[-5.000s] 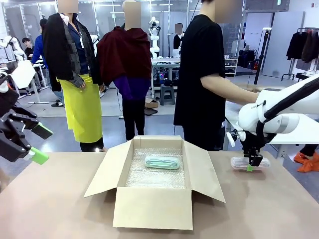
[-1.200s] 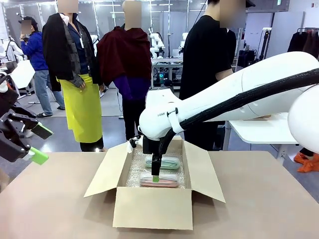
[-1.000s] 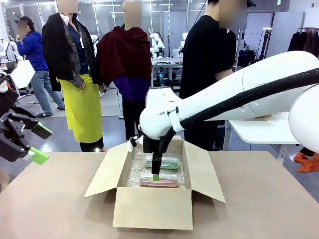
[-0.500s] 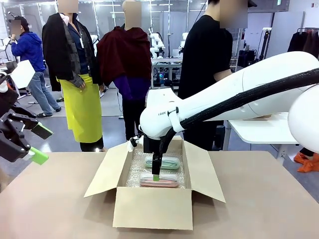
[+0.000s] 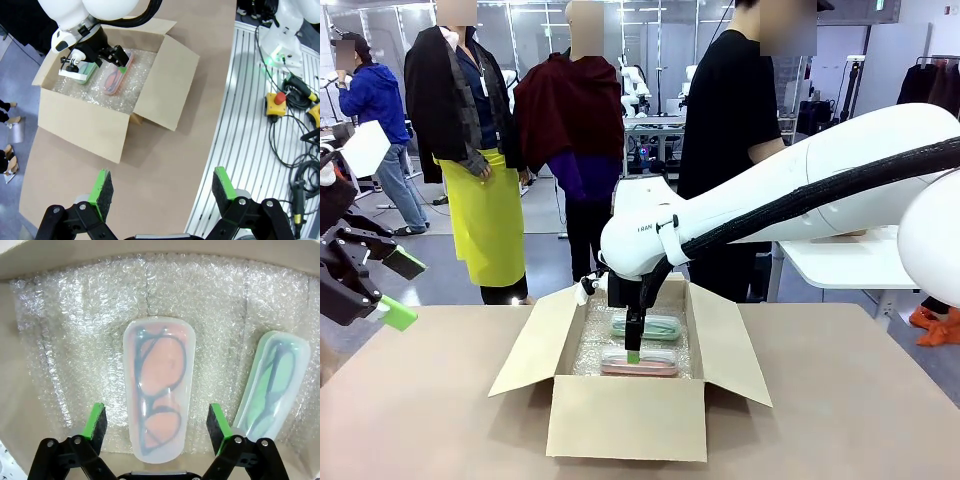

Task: Pack the glasses set securely to prepare it for shipping.
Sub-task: Position the Package Box on the left side of the table.

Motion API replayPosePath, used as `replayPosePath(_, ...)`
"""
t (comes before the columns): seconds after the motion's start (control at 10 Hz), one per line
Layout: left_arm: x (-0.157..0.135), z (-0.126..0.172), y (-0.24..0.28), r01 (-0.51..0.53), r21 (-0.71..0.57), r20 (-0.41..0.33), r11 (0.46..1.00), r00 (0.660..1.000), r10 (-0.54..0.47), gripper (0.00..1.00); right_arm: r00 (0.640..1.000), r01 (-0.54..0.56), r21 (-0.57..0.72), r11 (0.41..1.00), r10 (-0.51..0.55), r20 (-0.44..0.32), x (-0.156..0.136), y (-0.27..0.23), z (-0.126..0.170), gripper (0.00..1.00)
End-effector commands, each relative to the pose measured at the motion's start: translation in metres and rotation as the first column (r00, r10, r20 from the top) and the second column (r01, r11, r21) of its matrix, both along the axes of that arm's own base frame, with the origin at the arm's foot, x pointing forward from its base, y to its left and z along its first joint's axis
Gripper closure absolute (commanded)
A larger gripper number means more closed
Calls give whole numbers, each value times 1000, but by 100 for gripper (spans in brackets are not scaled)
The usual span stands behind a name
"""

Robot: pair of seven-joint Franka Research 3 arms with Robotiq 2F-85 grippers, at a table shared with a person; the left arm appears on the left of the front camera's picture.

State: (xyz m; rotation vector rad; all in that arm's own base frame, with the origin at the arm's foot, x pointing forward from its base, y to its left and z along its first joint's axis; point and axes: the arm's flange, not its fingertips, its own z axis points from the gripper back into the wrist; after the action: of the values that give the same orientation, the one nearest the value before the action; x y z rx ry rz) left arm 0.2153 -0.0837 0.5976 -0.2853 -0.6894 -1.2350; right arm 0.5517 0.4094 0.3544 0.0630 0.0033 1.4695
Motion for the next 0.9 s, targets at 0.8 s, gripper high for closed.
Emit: replayPosePath(0.8,43,18,0,-198,-44,-127,979,973,191,0,995,66,37,997,-68,67,-29,-19,57,0)
